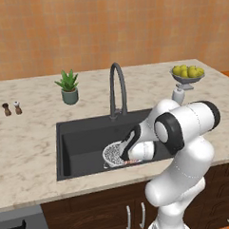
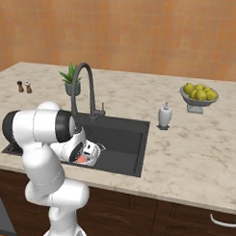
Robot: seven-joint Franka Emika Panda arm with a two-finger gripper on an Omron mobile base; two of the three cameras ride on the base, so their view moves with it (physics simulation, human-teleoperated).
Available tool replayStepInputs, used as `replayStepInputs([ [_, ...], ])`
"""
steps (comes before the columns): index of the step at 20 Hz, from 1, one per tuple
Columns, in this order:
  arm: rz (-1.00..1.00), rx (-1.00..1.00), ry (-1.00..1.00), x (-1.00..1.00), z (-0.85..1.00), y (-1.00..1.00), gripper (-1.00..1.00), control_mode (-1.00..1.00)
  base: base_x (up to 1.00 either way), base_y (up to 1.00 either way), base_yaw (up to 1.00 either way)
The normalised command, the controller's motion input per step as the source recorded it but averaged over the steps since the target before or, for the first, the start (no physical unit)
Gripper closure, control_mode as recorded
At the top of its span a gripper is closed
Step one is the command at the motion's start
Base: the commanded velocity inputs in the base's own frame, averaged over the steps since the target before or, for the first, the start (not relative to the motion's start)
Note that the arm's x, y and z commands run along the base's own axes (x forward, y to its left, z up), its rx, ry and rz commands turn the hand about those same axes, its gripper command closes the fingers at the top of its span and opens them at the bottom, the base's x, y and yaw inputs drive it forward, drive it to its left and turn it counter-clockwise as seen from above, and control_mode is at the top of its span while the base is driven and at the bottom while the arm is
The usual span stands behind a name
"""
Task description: Put the colander in the sink, put the peach in the colander, and turn on the sink faucet and pour water over the colander.
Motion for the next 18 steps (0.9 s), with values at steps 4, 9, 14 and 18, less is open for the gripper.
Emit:
replayStepInputs([
  [4, 0.00, 0.00, -0.01, 0.00, 0.01, -0.06, -1.00, -1.00, 0.00, 0.00, 0.00],
  [9, 0.00, 0.00, -0.21, -0.16, 0.64, 0.00, -1.00, -1.00, 0.00, 0.00, 0.00],
  [14, 0.00, 0.00, -0.27, -0.34, 1.00, -0.02, -1.00, -1.00, 0.00, 0.00, 0.00],
  [18, 0.00, 0.00, -0.18, 0.00, 0.98, -0.06, -1.00, -1.00, 0.00, 0.00, 0.00],
])
